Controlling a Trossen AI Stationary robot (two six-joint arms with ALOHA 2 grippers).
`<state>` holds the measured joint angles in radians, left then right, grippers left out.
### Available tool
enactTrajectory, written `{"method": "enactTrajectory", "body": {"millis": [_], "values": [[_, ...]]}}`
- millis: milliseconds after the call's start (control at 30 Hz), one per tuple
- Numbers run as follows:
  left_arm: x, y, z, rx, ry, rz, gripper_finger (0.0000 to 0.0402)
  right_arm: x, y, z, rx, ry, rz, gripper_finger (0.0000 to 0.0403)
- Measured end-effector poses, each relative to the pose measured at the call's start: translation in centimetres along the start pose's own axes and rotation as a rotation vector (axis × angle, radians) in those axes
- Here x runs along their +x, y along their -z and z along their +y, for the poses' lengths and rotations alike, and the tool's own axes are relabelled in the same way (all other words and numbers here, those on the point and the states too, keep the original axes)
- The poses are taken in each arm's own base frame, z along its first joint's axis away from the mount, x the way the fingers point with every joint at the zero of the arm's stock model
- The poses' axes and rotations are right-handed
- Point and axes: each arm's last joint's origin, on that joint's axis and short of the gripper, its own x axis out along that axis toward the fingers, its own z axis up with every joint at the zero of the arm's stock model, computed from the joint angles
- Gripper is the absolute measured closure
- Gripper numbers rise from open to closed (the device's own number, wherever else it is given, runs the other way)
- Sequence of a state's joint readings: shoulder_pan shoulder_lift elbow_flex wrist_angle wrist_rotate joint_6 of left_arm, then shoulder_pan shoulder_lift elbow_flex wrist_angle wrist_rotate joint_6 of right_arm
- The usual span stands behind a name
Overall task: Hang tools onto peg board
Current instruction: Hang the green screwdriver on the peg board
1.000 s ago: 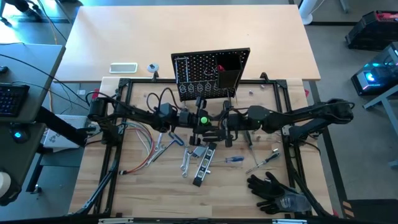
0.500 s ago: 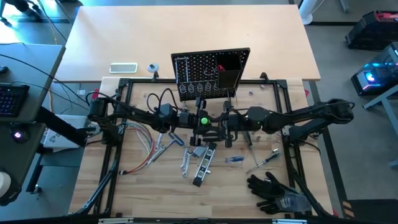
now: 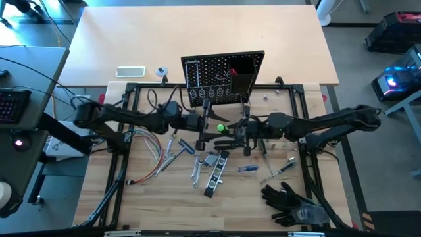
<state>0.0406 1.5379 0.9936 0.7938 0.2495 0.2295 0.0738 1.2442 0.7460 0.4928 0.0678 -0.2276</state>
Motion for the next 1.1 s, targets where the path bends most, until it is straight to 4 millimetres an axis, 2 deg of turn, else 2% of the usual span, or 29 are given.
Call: {"method": "enactTrajectory", "body": {"millis": [167, 367, 700, 1100], "values": [[-0.7, -1.3, 0.2, -0.008, -0.036, 0.033, 0.0188, -0.1, 0.0, 0.0, -0.002, 0.012, 0.011, 0.0322], [-0.5, -0.8, -0.2, -0.036, -0.027, 0.056, 0.0208, -0.1, 0.0, -0.1, -0.003, 0.028, 0.01, 0.0322], [-0.3, -0.5, -0.2, -0.019, -0.031, 0.049, 0.0287, -0.1, 0.1, -0.1, -0.001, 0.034, 0.018, 0.0322], [-0.2, -0.6, -0.7, 0.029, -0.046, 0.052, 0.0288, -0.1, 0.2, -0.2, -0.002, 0.066, 0.04, 0.0319]]}}
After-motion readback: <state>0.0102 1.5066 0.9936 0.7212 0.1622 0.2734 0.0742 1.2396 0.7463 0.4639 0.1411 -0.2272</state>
